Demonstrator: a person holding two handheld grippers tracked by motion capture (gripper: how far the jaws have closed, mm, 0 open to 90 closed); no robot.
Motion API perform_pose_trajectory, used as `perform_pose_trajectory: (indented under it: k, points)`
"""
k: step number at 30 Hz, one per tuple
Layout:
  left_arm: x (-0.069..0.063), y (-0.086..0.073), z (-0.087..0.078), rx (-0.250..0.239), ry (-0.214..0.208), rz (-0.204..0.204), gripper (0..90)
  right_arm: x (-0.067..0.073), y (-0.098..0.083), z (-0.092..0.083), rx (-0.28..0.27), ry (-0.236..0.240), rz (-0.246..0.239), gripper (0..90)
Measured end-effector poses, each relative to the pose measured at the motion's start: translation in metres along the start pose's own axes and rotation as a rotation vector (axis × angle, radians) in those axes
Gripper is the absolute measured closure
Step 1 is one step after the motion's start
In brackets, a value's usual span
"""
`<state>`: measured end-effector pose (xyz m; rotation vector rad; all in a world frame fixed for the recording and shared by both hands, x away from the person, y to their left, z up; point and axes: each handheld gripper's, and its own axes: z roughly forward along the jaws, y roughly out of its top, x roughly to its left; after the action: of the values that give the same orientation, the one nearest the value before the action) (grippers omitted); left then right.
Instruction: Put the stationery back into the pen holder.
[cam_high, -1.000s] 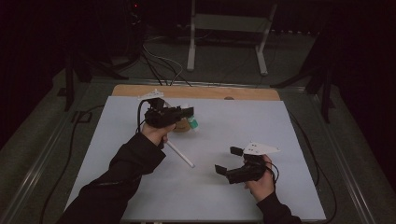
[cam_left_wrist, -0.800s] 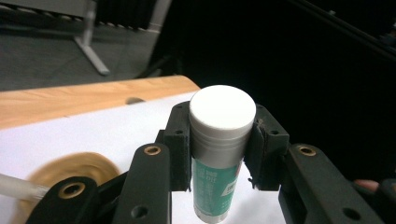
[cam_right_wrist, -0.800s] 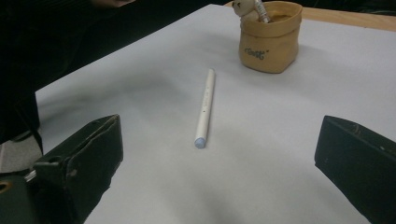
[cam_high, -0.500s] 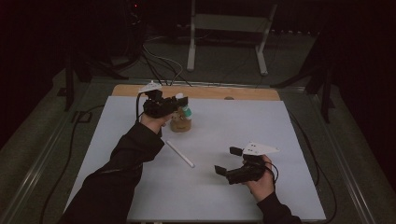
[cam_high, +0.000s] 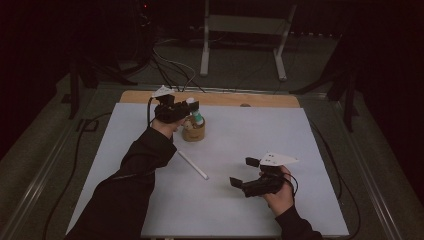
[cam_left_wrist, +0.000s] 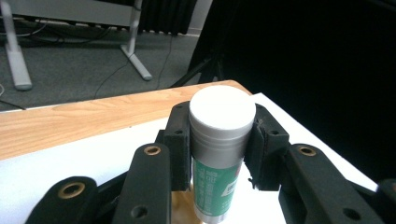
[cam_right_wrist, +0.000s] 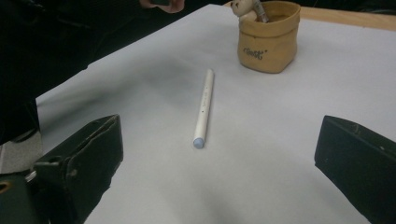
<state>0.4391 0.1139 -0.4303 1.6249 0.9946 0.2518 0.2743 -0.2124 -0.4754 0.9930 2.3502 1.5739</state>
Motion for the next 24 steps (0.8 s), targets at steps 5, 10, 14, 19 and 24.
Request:
perform_pose_trajectory:
  k: [5,10,14,19,24]
  points:
    - [0.003,-0.003,0.005,0.0,0.031,0.03,66.0,0.0,-0.001,0.001,0.007,0.005,0.003,0.9]
    - [0.006,-0.006,0.009,0.012,0.048,0.05,66.0,0.0,-0.001,0.001,0.007,0.005,0.006,0.9]
    - [0.008,-0.008,0.013,0.025,0.064,0.061,65.9,0.0,-0.001,0.001,0.005,0.008,0.009,0.9]
    - [0.01,-0.01,0.018,0.042,0.067,0.051,65.9,-0.001,-0.002,0.0,0.005,0.014,0.014,0.9]
    - [0.009,-0.014,0.024,0.078,0.074,0.069,65.9,-0.001,-0.002,0.0,0.006,0.014,0.015,0.9]
